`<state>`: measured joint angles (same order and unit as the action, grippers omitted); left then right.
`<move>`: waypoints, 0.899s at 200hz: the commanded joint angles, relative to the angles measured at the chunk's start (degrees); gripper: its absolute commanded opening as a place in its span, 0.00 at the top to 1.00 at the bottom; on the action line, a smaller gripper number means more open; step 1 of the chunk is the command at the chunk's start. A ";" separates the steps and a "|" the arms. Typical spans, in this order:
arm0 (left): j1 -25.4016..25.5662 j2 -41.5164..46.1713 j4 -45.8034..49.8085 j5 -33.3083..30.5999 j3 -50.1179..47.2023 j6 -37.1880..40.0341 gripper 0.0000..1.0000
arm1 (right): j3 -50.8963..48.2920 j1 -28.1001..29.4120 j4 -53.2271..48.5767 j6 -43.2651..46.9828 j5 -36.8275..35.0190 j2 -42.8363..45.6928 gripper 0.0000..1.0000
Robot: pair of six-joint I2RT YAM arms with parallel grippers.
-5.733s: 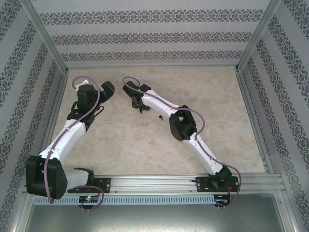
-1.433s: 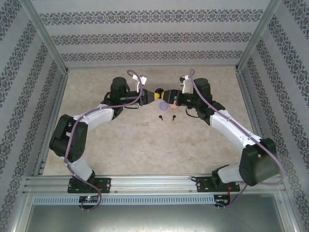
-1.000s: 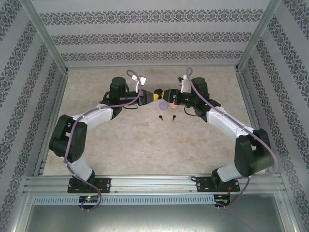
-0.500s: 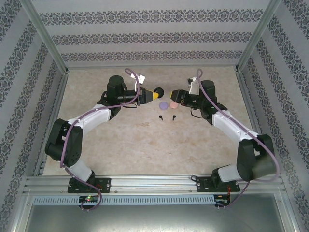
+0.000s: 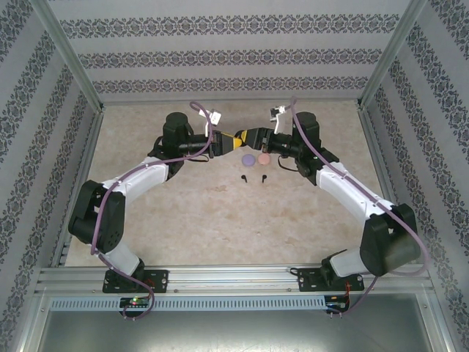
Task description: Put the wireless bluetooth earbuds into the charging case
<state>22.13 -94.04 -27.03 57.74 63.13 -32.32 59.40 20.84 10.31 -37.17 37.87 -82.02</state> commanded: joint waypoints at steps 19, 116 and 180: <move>0.91 0.49 -1.36 1.85 1.99 0.94 1.00 | -2.72 -2.39 2.61 -0.18 -1.69 -3.84 0.55; 1.51 0.86 -1.72 1.94 1.91 0.94 1.00 | -5.58 -4.51 4.93 -1.59 -1.05 -5.21 0.58; 1.61 0.35 -1.98 2.73 2.38 0.67 1.00 | -8.83 -7.06 5.57 -2.02 5.46 1.85 0.58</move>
<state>23.20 -94.78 -26.17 58.50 63.37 -32.29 51.59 14.59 14.44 -39.11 38.70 -84.42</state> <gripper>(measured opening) 0.161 0.418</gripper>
